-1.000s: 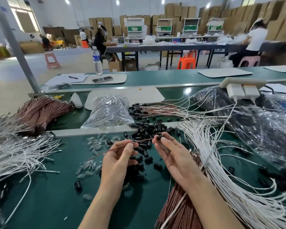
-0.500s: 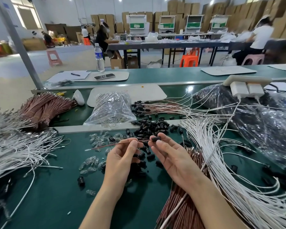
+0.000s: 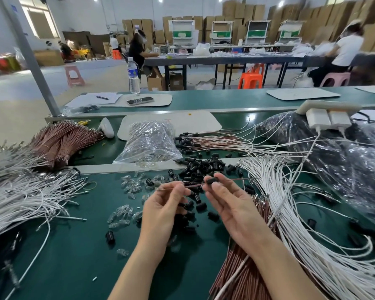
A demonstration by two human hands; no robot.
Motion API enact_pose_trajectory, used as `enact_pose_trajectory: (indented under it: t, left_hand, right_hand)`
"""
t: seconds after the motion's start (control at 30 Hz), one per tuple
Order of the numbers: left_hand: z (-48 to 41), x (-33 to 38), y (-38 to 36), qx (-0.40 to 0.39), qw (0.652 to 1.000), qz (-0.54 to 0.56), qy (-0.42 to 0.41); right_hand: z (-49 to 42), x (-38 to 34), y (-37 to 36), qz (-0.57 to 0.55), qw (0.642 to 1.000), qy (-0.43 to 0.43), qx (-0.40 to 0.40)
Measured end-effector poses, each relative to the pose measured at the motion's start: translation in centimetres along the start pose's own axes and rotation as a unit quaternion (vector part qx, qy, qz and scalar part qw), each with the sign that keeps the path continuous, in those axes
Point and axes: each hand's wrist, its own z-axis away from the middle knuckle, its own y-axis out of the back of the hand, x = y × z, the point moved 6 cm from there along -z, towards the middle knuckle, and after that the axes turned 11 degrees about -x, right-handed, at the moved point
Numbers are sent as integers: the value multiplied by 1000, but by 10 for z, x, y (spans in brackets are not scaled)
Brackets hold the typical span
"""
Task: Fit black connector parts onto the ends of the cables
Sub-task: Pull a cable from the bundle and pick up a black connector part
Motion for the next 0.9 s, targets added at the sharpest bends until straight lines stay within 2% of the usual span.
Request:
enact_pose_trajectory:
  t: [0.1,0.27,0.43,0.5,0.63,0.73,0.83,0.9]
  left_hand:
    - [2,2,-9,-39,998,-57,-14]
    - [0,0,3,12,1000,10,2]
    - [3,2,-11,-49,994,-93,-24]
    - [4,3,-11,-41,992,-112,-30]
    - [10,9,-8,4,979,-191,-72]
    - [16,13,-14,14,945,-309,-103]
    - [16,19,-32,-7,921,-374,-112]
    - [8,24,-57,-47,900,-417,-119]
  right_hand:
    - [-2,11,-9,60,998,-13,-17]
    - [-2,-3,3,50,998,21,20]
    - [-1,6,-6,93,995,5,-20]
    - [0,2,-8,103,994,19,-19]
    - [5,-34,10,89,986,130,60]
    - [15,-62,27,101,957,231,147]
    - [27,-82,42,95,917,309,234]
    - [33,-89,51,89,894,341,275]
